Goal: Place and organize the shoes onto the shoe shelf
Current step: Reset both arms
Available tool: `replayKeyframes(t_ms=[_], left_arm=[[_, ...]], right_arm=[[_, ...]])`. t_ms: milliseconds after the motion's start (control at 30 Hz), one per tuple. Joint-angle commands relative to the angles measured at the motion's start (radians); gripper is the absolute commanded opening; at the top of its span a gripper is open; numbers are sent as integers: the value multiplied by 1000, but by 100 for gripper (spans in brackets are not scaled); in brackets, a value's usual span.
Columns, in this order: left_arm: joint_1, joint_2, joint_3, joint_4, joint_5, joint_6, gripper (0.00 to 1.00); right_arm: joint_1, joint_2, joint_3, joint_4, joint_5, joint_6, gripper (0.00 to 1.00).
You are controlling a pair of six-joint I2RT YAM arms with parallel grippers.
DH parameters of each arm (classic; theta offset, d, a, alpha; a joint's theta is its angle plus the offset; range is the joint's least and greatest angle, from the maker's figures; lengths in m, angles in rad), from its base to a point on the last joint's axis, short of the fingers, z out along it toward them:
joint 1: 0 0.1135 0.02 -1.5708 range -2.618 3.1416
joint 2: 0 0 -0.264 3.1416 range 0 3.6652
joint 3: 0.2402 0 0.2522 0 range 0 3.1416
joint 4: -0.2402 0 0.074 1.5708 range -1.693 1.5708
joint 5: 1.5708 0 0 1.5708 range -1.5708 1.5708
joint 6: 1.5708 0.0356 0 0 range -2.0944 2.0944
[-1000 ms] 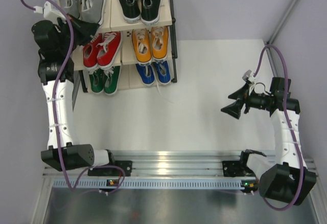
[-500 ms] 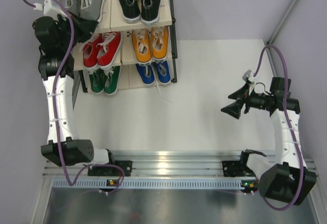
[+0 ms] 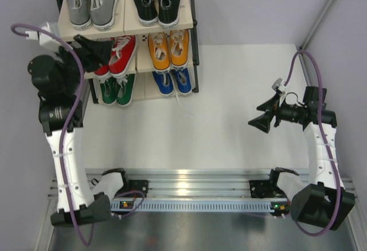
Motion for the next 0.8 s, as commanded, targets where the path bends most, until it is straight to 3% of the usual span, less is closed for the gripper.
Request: replayKeyframes(t_ms=[0,200,333,533,767], left_arm=[[2,-150,-161,20,3,99,81],[2,-449,-615,49,39,156,84],[2,-564,-812,54,57,160,86],[0,-613,-941,57,59,170,87],[0,-630,-941,9,-4,177,89]], right_arm=[[-16,-27,7,54,18,5,92],[-22,-61,-13,152,101,78,95],[-22,-90,-27,238,192,171,99],[-22,-150,-59,357,386,291,99],[-28,-228,-105,480,663,439,99]])
